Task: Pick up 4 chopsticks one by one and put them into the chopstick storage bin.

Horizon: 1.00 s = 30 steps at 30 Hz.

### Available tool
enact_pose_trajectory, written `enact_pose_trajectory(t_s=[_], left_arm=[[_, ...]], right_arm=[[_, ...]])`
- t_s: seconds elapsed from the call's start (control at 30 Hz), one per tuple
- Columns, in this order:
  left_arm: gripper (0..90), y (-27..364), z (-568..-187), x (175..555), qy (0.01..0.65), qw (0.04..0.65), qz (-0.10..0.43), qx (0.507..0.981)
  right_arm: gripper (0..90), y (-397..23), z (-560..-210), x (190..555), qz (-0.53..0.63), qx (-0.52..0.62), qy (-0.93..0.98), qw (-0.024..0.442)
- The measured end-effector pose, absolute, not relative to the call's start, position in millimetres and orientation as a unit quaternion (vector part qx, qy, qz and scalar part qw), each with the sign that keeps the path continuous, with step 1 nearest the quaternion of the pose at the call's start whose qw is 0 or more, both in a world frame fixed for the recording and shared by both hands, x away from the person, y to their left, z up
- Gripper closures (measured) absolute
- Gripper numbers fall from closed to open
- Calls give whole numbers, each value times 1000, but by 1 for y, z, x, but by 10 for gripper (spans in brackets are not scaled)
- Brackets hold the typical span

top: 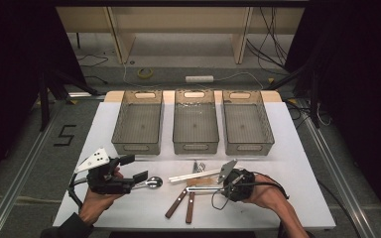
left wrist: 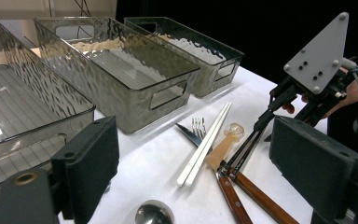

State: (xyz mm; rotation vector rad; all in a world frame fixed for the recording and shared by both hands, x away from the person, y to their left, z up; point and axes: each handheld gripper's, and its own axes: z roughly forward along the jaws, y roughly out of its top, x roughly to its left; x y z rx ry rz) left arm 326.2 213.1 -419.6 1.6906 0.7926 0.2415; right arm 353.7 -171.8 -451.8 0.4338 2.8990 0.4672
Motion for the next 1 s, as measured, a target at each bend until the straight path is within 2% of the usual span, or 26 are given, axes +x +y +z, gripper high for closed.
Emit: enact_pose_trajectory(t_s=[0.53, 0.77, 1.0], left_arm=[[154, 213, -420, 326, 339, 587, 104, 728], [154, 212, -420, 326, 337, 588, 103, 728], [155, 211, -420, 326, 335, 587, 102, 730]], right_arm=[[776, -166, -459, 351, 121, 101, 984, 85], [853, -163, -458, 346, 107, 65, 988, 85], [863, -162, -456, 342, 106, 36, 991, 78]])
